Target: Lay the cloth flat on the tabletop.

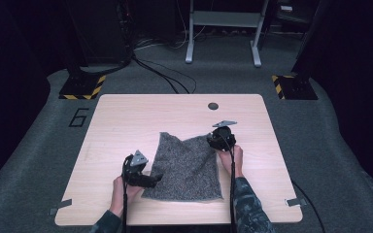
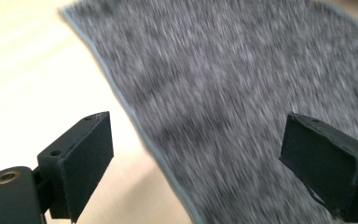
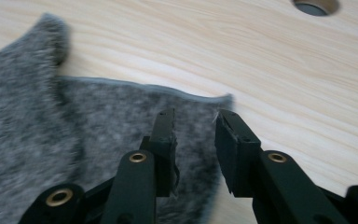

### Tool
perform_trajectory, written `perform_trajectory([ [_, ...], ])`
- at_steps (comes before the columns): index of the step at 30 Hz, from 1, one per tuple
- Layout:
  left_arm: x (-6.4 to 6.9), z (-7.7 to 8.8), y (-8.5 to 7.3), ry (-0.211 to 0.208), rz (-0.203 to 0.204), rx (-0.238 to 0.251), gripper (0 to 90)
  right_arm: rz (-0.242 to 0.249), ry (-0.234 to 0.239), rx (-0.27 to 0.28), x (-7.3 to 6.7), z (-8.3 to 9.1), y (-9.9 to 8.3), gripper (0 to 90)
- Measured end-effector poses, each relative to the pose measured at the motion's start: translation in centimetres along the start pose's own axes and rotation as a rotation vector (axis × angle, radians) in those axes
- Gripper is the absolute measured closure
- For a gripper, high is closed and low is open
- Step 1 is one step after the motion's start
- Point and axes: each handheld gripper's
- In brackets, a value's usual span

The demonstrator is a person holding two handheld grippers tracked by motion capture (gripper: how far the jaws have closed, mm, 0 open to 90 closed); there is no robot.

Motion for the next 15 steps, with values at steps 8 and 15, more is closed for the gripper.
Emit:
perform_trajectory([
  [8,-0.3,-4.9,2.7,-0.057,-0.032,-0.104,11.0,0.104,0.049,-0.097,-2.7,-1.4,-0.4,65.9],
  [15,-0.3,-6.1,2.5,-0.042,-0.029,-0.138,11.5,0.076,0.029,-0.107,-2.0,-2.2,-0.9,66.4],
])
Point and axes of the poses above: each handheld gripper's, and its own axes: z roughly backward along the jaws, y roughly out of its top, x roughly to its right
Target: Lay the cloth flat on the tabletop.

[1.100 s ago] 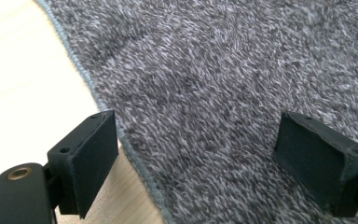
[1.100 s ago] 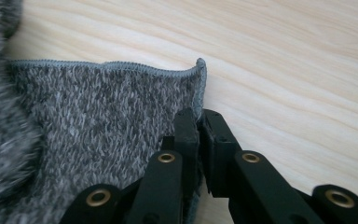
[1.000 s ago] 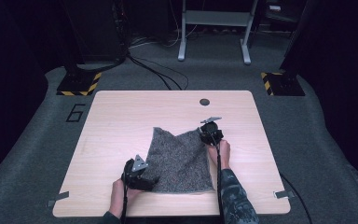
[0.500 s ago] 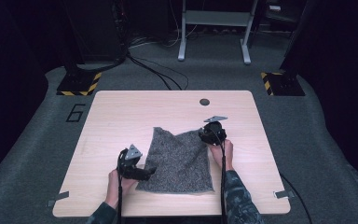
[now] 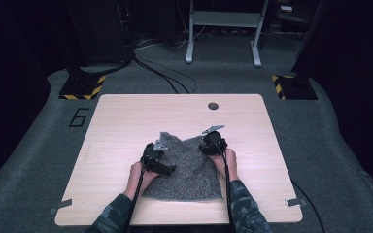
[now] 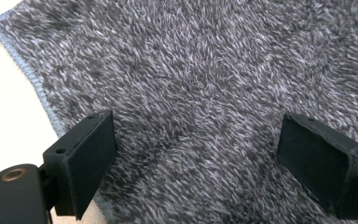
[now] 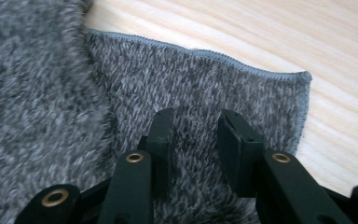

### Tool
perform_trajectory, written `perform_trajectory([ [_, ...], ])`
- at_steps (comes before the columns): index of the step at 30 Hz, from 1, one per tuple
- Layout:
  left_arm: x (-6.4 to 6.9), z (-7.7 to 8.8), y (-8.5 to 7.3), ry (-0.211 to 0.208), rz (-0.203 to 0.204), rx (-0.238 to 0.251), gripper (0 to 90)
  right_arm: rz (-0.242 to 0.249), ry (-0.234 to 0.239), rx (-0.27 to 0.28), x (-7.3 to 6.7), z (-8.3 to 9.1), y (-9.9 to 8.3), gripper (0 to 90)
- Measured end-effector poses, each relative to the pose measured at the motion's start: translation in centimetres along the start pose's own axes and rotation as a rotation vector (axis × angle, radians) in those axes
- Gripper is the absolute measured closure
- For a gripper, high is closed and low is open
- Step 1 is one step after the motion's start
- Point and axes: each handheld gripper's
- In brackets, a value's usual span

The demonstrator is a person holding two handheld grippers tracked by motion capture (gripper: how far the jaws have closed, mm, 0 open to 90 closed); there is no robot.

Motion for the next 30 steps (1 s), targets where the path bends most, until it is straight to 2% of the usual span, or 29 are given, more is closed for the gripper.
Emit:
perform_trajectory([
  [3,0.0,0.1,-0.1,0.026,-0.014,-0.013,11.4,-0.025,-0.016,-0.004,0.5,-0.1,0.1,66.5],
  [10,-0.1,0.6,-0.7,0.053,0.009,-0.006,11.3,-0.068,-0.058,-0.004,1.6,-0.2,0.3,65.0],
  [14,-0.1,0.4,-0.6,0.057,0.023,0.003,11.3,-0.067,-0.078,0.013,1.8,-0.5,0.4,64.5],
  [16,-0.2,0.2,-0.5,0.071,0.016,0.008,11.3,-0.069,-0.085,0.017,1.8,-0.6,0.5,64.2],
  [17,-0.2,0.1,-0.4,0.071,0.028,0.012,11.3,-0.059,-0.088,0.018,1.9,-0.6,0.5,63.6],
  [20,-0.4,0.1,-0.3,0.073,0.025,0.014,11.2,-0.045,-0.095,0.015,1.9,-0.6,0.6,61.9],
  [24,-0.5,0.4,-0.5,0.05,0.048,0.01,9.4,-0.044,-0.079,-0.002,2.0,-0.5,0.5,46.0],
  [26,-0.5,0.8,-0.5,0.049,0.06,0.031,6.3,-0.053,-0.069,-0.011,1.9,-0.2,0.4,36.1],
  [28,-0.6,1.5,-0.4,0.053,0.064,0.06,6.0,-0.064,-0.053,-0.006,1.6,0.5,0.5,31.0],
  [30,-0.7,2.1,-0.2,0.065,0.066,0.085,5.3,-0.072,-0.024,0.027,1.4,1.6,0.6,27.4],
])
Point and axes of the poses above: each handheld gripper's, and its own axes: z roughly backward along the jaws, y roughly out of its top, x roughly to its right
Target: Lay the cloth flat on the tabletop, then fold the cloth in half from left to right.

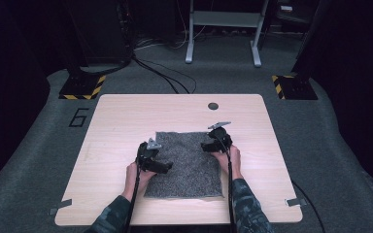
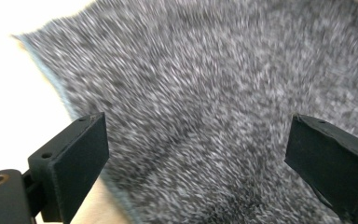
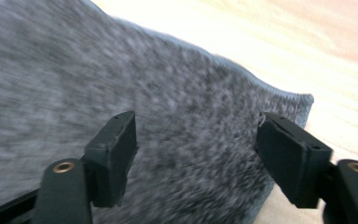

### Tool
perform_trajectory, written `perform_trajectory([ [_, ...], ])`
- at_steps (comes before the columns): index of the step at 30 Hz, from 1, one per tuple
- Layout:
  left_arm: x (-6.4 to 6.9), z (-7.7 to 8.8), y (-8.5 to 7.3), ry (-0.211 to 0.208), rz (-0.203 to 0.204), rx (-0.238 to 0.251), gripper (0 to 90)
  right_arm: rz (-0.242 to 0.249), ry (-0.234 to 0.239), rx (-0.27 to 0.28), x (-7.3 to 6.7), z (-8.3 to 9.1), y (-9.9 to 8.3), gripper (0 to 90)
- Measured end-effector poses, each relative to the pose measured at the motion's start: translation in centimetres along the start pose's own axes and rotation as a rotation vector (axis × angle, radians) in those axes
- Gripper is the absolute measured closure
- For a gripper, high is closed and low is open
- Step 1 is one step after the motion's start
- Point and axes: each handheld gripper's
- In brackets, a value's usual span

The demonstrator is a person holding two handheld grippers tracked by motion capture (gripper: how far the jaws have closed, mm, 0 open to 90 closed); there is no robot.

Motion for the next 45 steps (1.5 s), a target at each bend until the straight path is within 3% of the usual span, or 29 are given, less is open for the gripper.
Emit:
perform_trajectory([
  [3,-0.6,0.5,0.2,0.015,0.02,0.021,4.3,0.006,0.045,0.038,-0.8,1.9,0.1,18.3],
  [6,-1.1,0.7,0.1,0.019,0.036,0.018,2.1,0.017,0.065,0.083,-1.8,3.2,-0.1,16.5],
  [7,-1.4,0.6,0.0,0.023,0.051,0.019,0.7,0.026,0.093,0.119,-2.9,4.4,-0.7,16.0],
  [9,-2.1,0.5,0.0,0.016,0.073,0.012,0.2,0.048,0.126,0.134,-4.3,5.3,-1.4,15.6],
  [10,-2.7,0.6,0.1,0.019,0.108,0.03,0.2,0.063,0.137,0.138,-5.0,5.6,-1.7,15.4],
  [12,-3.3,0.8,0.3,0.021,0.121,0.036,0.2,0.089,0.164,0.138,-6.5,6.1,-2.3,14.4],
  [19,-5.0,0.6,0.8,0.024,0.185,0.045,0.2,0.138,0.21,0.162,-11.3,7.3,-4.4,14.3],
  [29,-6.4,-0.5,2.0,0.055,0.175,0.032,0.2,0.2,0.263,0.117,-15.9,6.4,-5.7,14.8],
  [33,-6.8,-1.3,2.4,0.05,0.19,0.007,0.3,0.224,0.285,0.104,-17.4,5.7,-5.8,15.3],
  [35,-7.0,-1.5,2.5,0.054,0.185,0.009,0.4,0.239,0.288,0.102,-17.7,5.6,-5.8,15.5],
  [36,-7.0,-1.8,2.8,0.067,0.174,0.007,1.2,0.235,0.3,0.103,-18.5,5.3,-5.8,16.6],
  [39,-7.1,-2.5,3.1,0.056,0.174,-0.008,2.2,0.262,0.312,0.089,-19.9,4.8,-5.8,18.7],
  [45,-7.1,-3.4,3.7,0.076,0.16,0.01,11.9,0.289,0.313,0.088,-22.4,3.7,-5.9,25.3],
])
Point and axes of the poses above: each handheld gripper's, and its own axes: z roughly backward along the jaws, y roughly out of its top, x roughly to its right
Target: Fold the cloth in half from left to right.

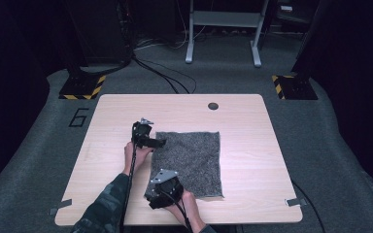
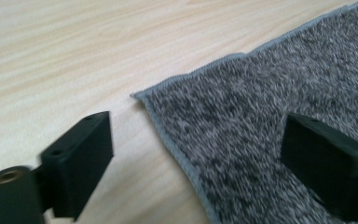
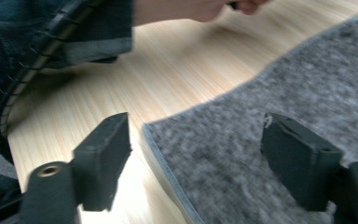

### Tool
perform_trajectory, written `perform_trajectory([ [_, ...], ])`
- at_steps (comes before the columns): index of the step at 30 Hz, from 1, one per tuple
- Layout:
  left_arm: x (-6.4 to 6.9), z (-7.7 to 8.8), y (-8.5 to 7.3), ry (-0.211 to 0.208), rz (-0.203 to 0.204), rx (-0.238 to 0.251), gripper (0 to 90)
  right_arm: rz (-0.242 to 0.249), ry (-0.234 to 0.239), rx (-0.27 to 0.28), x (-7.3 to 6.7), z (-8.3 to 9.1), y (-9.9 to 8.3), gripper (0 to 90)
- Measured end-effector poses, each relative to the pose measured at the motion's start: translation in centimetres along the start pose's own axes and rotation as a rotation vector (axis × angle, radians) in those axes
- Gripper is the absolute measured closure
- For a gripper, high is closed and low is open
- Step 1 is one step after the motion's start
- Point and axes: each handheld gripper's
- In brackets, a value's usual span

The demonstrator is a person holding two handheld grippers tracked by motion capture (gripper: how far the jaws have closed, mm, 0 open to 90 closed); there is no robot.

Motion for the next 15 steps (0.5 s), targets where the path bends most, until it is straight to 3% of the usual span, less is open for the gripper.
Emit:
perform_trajectory([
  [1,-0.1,-0.1,0.1,-0.006,-0.013,-0.011,14.8,0.014,-0.001,-0.003,-0.2,-0.3,0.1,26.7],
  [5,-0.2,-0.8,0.2,0.005,0.008,-0.003,19.3,0.052,-0.014,-0.006,-1.1,-1.4,0.3,35.8],
  [15,-0.2,-1.9,0.3,0.02,0.032,-0.015,36.3,0.052,-0.023,-0.059,-1.8,-2.9,-0.1,56.2],
])
Point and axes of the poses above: each handheld gripper's, and its own axes: z roughly backward along the jaws, y roughly out of its top, x roughly to its right
